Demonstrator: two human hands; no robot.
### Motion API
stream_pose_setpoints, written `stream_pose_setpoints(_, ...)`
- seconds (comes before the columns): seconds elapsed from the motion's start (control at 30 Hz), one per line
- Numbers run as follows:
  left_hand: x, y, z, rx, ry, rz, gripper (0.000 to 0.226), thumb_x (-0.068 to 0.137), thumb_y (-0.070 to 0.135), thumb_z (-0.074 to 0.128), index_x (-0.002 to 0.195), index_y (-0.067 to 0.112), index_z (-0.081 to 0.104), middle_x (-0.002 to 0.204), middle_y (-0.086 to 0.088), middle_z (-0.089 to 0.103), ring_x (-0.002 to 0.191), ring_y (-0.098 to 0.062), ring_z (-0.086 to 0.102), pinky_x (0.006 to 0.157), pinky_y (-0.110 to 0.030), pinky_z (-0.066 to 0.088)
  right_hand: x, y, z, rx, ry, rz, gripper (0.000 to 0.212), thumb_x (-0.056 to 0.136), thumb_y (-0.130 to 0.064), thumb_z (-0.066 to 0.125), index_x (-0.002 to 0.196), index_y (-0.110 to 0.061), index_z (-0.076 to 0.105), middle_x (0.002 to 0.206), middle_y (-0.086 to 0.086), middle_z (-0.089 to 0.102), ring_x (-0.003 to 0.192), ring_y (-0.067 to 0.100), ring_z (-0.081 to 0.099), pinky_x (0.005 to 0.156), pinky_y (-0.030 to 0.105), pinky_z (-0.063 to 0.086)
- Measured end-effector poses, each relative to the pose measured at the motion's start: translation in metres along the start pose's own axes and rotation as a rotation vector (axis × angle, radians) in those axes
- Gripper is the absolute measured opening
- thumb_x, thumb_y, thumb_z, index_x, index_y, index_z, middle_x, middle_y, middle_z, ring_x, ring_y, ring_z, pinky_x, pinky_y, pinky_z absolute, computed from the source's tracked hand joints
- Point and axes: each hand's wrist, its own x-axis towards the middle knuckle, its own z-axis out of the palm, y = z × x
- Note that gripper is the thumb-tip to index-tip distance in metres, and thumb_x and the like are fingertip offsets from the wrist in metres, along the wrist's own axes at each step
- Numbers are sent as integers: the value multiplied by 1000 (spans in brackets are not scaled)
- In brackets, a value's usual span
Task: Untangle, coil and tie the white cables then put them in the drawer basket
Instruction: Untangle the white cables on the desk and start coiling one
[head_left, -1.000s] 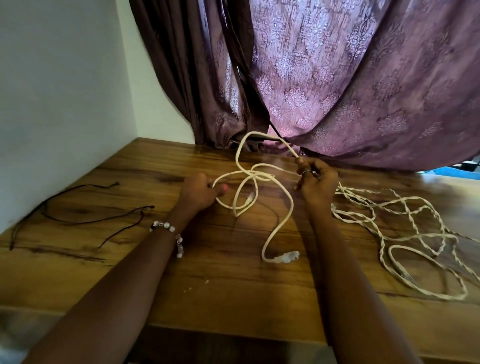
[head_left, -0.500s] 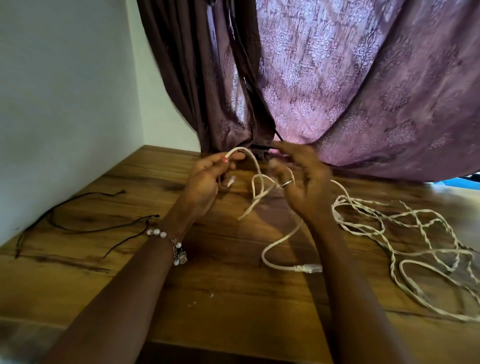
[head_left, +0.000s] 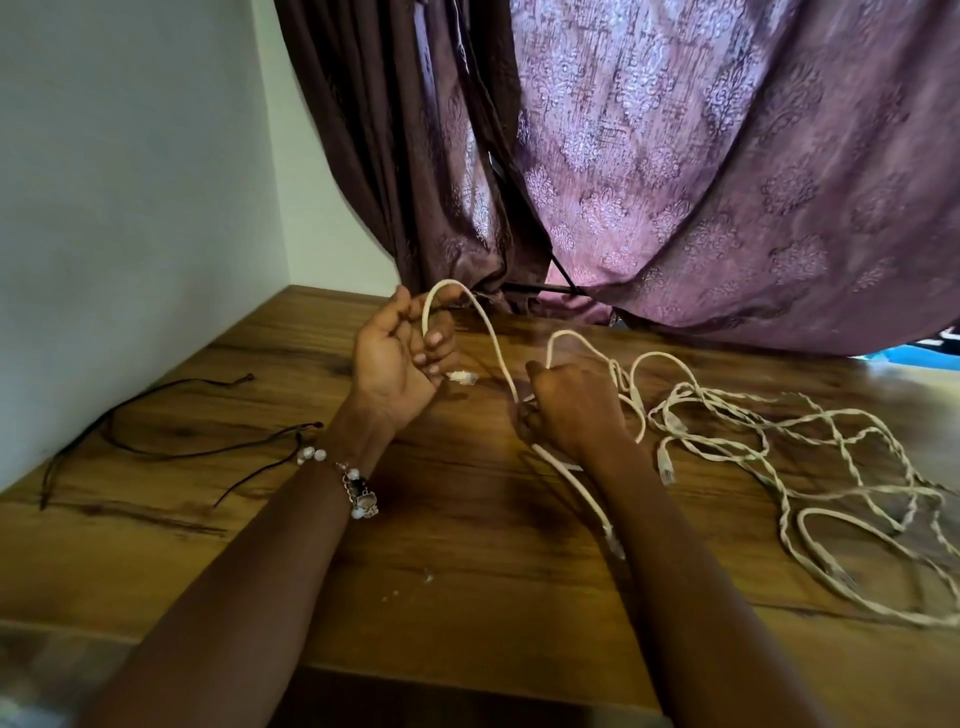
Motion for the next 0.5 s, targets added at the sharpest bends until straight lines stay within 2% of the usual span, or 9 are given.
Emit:
stream_pose_setpoints(0.1, 0, 1, -1, 59, 50, 57, 38, 89, 9, 35, 120, -1, 54, 61, 2, 51, 53, -7, 37, 56, -22, 32, 1, -3, -5, -133, 9, -137, 25, 90, -30, 46, 98, -18, 67, 101, 6, 67, 102, 28, 56, 80, 35, 41)
stream_pose_setpoints(0.17, 0, 2, -2, 176, 74, 117, 35, 96, 0, 32, 125, 2, 52, 68, -1, 61, 59, -9, 50, 60, -23, 43, 3, -3, -7, -61, 33, -282, 27, 87, -28, 47, 99, -20, 70, 97, 3, 66, 103, 30, 53, 78, 36, 38)
stream_pose_setpoints(0.23, -1, 2, -4, 359, 64, 134, 31, 100, 4, 33, 126, 9, 50, 76, -6, 69, 63, -13, 62, 60, -25, 51, 1, -5, -6, 53, 134, -391, 34, 83, -34, 42, 91, -23, 73, 86, 1, 66, 90, 30, 57, 71, 36, 40)
stream_pose_setpoints(0.27, -2, 0, -5, 465, 48, 123, 31, 101, 7, 34, 128, 12, 48, 81, -7, 71, 65, -15, 66, 55, -27, 52, 0, -6, -4, 106, 173, -423, 37, 83, -38, 39, 90, -25, 74, 86, 0, 66, 86, 29, 58, 70, 37, 42)
stream_pose_setpoints(0.3, -3, -3, -6, 558, 23, 109, 31, 101, 10, 36, 129, 14, 47, 86, -8, 72, 69, -17, 67, 53, -28, 50, 0, -8, -4, 155, 180, -450, 39, 85, -41, 38, 93, -28, 73, 94, -1, 68, 88, 27, 58, 71, 40, 43)
stream_pose_setpoints(0.37, -4, -9, -9, 697, -26, 78, 31, 100, 10, 40, 130, 16, 48, 94, -8, 72, 76, -20, 67, 60, -30, 48, 1, -11, -5, 256, 155, -494, 35, 89, -43, 40, 102, -30, 70, 118, -2, 65, 102, 22, 55, 76, 43, 43)
stream_pose_setpoints(0.4, -5, -11, -9, 753, -48, 64, 31, 99, 8, 41, 128, 16, 49, 94, -6, 72, 78, -18, 66, 64, -30, 50, 2, -12, -6, 311, 166, -497, 33, 90, -42, 42, 105, -30, 69, 123, -1, 63, 103, 19, 52, 76, 43, 42)
stream_pose_setpoints(0.5, -6, -14, -8, 861, -131, 2, 26, 99, 5, 41, 122, 12, 53, 91, -7, 70, 78, -13, 66, 67, -24, 54, 3, -8, -9, 443, 297, -435, 25, 90, -33, 54, 110, -25, 68, 103, 3, 66, 87, 23, 56, 69, 42, 46)
